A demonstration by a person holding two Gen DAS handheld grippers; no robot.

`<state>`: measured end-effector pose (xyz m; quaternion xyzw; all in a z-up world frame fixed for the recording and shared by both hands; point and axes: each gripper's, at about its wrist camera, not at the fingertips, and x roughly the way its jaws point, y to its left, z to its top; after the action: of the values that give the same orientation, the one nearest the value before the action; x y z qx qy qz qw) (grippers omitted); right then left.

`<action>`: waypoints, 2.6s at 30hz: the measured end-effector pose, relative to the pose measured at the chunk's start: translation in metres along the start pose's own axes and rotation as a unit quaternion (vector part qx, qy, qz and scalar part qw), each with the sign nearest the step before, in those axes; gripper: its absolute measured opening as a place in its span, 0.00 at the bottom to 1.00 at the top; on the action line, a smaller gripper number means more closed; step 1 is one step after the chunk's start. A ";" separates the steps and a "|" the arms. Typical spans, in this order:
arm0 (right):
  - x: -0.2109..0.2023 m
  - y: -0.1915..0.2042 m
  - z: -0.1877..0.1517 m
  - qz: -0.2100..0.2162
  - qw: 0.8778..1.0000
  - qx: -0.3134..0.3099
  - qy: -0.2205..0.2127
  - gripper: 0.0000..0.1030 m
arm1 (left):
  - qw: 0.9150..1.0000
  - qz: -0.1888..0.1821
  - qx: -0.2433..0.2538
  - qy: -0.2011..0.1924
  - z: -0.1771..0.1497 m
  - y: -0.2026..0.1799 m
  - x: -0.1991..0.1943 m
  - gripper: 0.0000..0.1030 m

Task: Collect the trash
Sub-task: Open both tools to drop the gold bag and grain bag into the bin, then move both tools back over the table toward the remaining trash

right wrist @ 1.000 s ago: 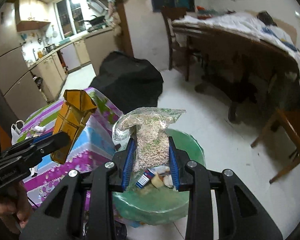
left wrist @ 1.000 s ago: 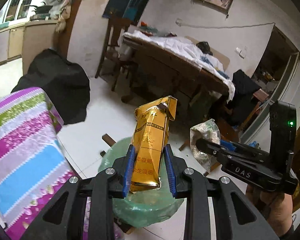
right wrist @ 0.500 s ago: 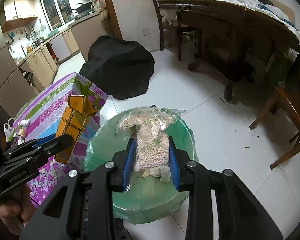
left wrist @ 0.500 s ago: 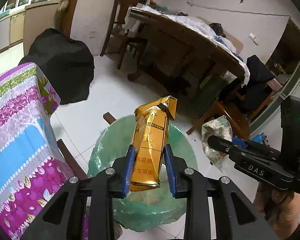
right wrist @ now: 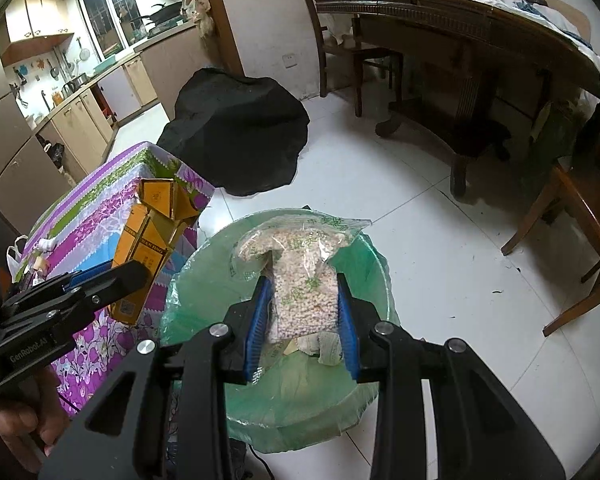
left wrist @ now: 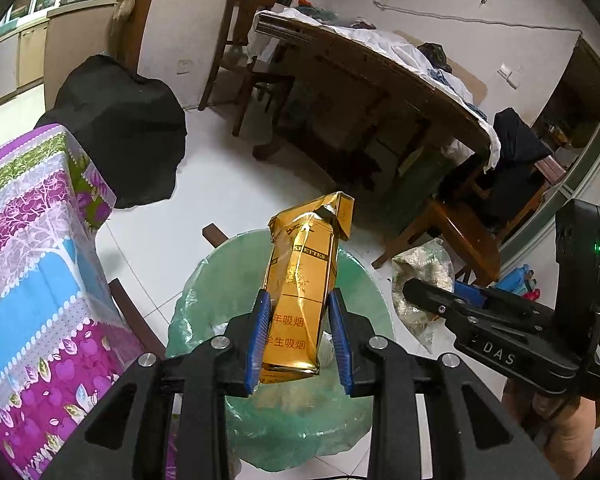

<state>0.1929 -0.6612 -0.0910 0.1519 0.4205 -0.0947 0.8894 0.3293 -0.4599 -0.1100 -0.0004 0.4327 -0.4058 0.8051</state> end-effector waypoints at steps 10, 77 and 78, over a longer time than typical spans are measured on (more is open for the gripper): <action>0.001 -0.004 -0.001 0.001 1.000 0.002 0.002 0.30 | 1.000 0.001 0.003 0.006 0.000 -0.001 0.005 0.30; -0.025 0.153 -0.076 0.167 0.981 -0.079 -0.057 0.82 | 0.934 0.318 -0.117 -0.111 -0.104 0.355 -0.332 0.90; -0.020 0.162 -0.077 0.173 0.980 -0.081 -0.051 0.82 | 0.925 0.339 -0.130 -0.111 -0.110 0.377 -0.347 0.91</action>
<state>0.1730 -0.4819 -0.0911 0.1444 0.3486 0.0875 0.9220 0.3958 0.0581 -0.0702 -0.0032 0.3640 -0.0461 0.9303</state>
